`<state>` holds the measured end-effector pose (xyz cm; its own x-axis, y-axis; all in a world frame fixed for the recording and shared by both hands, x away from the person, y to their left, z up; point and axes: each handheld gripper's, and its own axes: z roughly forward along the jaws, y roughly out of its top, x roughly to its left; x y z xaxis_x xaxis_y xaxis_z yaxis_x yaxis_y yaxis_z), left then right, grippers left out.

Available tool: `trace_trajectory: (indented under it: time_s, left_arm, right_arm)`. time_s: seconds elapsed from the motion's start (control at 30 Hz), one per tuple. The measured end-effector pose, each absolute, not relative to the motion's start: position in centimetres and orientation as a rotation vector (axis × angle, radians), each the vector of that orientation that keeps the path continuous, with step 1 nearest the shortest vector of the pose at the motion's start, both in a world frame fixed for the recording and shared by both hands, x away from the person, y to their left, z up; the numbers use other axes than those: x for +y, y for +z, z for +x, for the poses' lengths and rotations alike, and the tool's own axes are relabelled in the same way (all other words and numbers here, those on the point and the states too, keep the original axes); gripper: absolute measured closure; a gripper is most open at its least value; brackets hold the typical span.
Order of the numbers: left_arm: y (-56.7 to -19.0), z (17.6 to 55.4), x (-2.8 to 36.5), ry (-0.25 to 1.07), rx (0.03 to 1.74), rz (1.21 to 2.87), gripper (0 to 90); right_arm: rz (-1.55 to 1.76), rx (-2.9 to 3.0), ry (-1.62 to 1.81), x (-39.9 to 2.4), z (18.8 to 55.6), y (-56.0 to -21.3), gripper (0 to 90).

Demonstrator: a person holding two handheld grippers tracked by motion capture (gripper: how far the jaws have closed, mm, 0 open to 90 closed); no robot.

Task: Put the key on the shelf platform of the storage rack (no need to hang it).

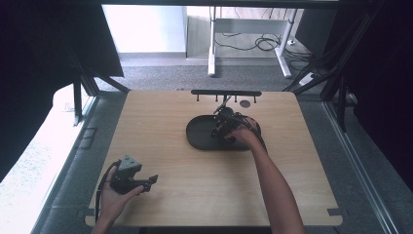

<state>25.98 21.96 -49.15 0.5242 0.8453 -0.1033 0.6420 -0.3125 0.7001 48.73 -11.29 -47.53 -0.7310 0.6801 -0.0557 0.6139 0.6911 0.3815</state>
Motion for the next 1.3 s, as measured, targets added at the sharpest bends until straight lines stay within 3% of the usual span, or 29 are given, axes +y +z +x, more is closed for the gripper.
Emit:
trace_trajectory:
  time_s: [0.67,0.77,0.97,1.3]
  left_arm:
    - [-49.4,26.1,21.8,0.357,1.204,2.078,23.5]
    - [-49.5,26.1,21.7,0.357,1.203,2.081,23.5]
    - [-49.5,26.1,21.7,0.356,1.202,2.082,23.5]
    - [-49.5,26.1,21.5,0.363,1.198,2.087,23.5]
  right_arm:
    - [1.075,2.668,0.443,-12.3,48.8,-50.3,48.8]
    - [1.081,2.658,0.484,-12.5,48.8,-50.2,44.6]
    - [1.076,2.621,0.545,-12.1,47.9,-48.9,38.3]
    - [1.003,2.648,0.675,-12.5,45.1,-45.8,37.8]
